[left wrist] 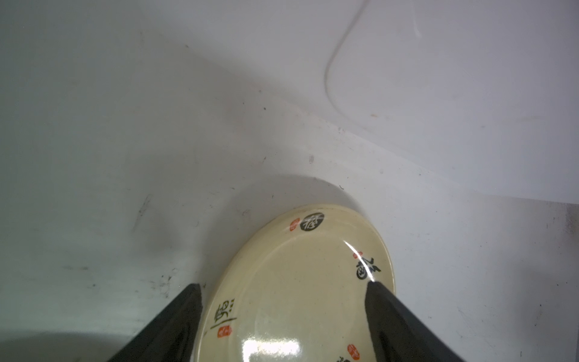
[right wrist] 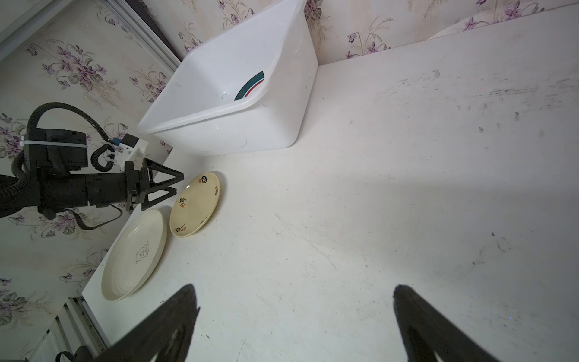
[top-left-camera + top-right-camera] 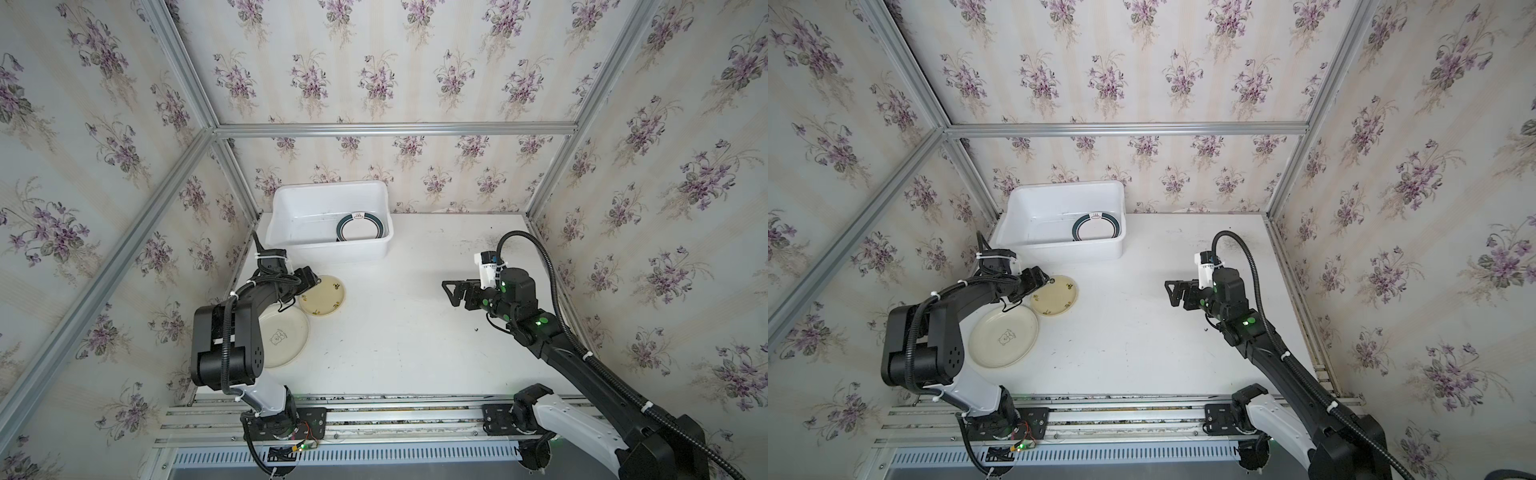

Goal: Place the plates into the plastic bin on the countertop
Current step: Move the plate at the center of the table.

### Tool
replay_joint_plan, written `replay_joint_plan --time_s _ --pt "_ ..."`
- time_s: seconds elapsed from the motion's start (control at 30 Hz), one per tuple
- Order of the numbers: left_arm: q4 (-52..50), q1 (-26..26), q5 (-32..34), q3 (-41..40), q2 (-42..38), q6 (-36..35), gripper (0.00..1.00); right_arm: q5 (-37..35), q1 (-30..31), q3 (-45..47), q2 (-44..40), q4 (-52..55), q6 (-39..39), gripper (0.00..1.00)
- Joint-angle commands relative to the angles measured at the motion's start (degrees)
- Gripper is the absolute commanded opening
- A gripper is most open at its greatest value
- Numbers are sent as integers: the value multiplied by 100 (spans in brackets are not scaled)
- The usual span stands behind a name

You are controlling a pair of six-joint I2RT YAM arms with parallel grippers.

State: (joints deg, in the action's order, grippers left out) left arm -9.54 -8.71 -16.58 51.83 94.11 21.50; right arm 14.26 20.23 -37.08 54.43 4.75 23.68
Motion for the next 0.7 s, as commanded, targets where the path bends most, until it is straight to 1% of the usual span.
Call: replay_joint_plan --time_s 0.0,0.27,0.47,0.67 --pt "7 -26 -73 59 44 -30 84 15 12 -107 -3 -101 62 100" --pt "-120 -46 72 149 130 21 84 90 7 -107 -12 -191 143 100" --pt "-389 -40 133 367 372 44 86 70 12 -116 32 -282 186 100" --pt "-500 34 55 455 520 125 86 -35 8 -115 52 -273 155 100"
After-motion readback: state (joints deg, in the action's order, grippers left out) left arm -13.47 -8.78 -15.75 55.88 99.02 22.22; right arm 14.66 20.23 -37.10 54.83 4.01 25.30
